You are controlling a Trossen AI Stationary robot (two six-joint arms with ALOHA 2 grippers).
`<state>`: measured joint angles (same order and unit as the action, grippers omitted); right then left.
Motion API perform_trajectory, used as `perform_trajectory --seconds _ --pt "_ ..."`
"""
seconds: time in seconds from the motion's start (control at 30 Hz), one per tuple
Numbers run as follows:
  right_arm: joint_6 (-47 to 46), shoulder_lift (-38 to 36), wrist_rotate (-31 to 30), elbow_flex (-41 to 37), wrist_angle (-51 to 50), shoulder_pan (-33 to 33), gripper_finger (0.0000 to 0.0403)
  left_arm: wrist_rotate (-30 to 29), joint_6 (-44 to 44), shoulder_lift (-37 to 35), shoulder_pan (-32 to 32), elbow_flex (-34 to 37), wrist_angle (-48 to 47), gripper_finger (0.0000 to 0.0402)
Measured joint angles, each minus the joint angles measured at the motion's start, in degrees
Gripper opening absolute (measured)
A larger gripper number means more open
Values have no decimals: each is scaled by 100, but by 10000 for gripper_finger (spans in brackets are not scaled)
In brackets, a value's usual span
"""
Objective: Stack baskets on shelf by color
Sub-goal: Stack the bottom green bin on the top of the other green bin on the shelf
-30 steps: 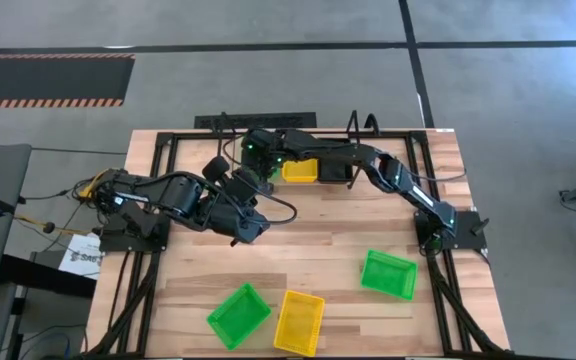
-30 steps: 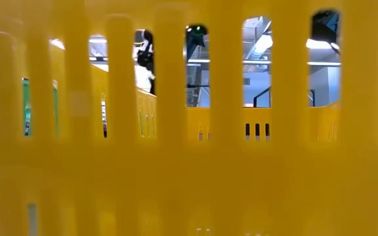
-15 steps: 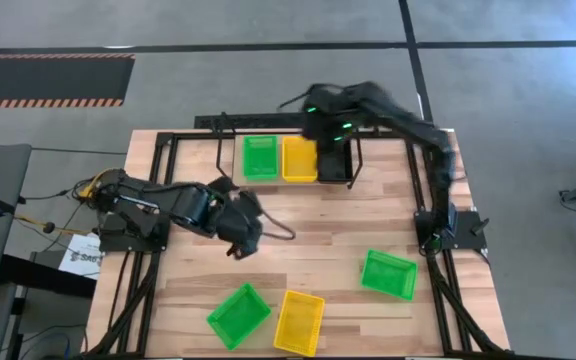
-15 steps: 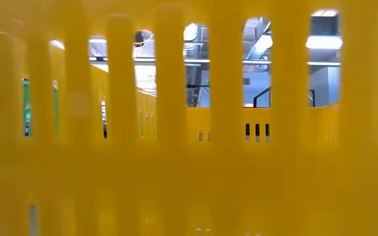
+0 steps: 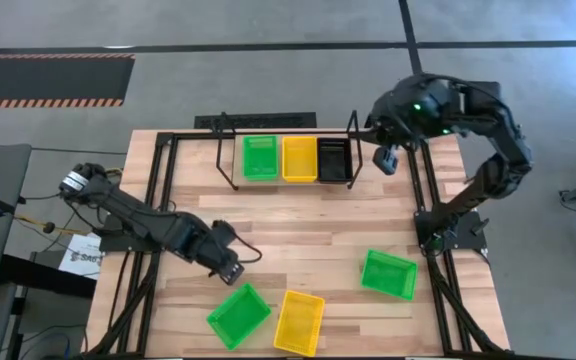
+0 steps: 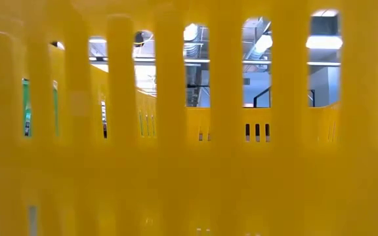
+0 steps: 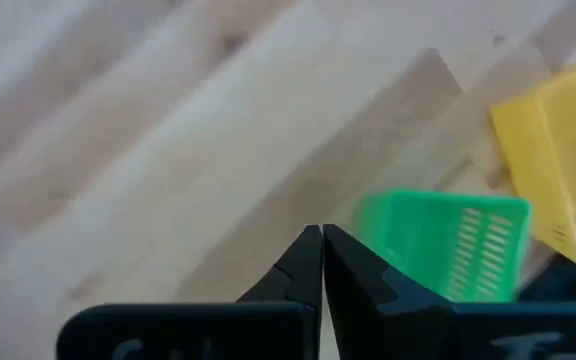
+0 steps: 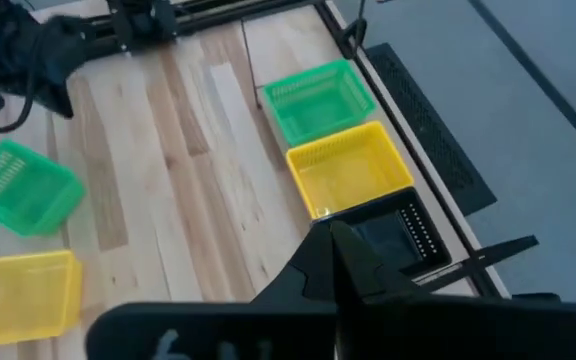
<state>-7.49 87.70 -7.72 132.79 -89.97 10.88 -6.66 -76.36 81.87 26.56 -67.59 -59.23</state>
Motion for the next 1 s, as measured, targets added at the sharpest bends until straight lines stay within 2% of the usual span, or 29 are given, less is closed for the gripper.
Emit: perform_trajectory --seconds 0.13,0.27,0.4,0.5,0.6,0.77,0.9,1.0 --pt "-160 -42 -226 0 -2 -233 0 90 -265 144 223 33 470 0" --pt "-109 59 -295 1 0 -318 0 52 -379 166 400 31 488 0" --pt "240 275 -304 -11 0 -340 0 38 -909 166 425 31 238 0" --pt "592 431 -302 -11 -2 -340 0 21 -835 175 421 31 335 2" --pt "850 567 -300 -12 -2 -340 1 159 -786 288 425 29 479 18" --pt "1227 655 -276 -10 -9 -362 1 754 -1064 751 423 35 476 67" --pt "1341 640 -269 -2 -3 -366 1 1328 -1163 1242 427 31 776 96" --pt "1356 598 -269 -7 -6 -362 1 1441 -1193 1451 420 31 1223 106"
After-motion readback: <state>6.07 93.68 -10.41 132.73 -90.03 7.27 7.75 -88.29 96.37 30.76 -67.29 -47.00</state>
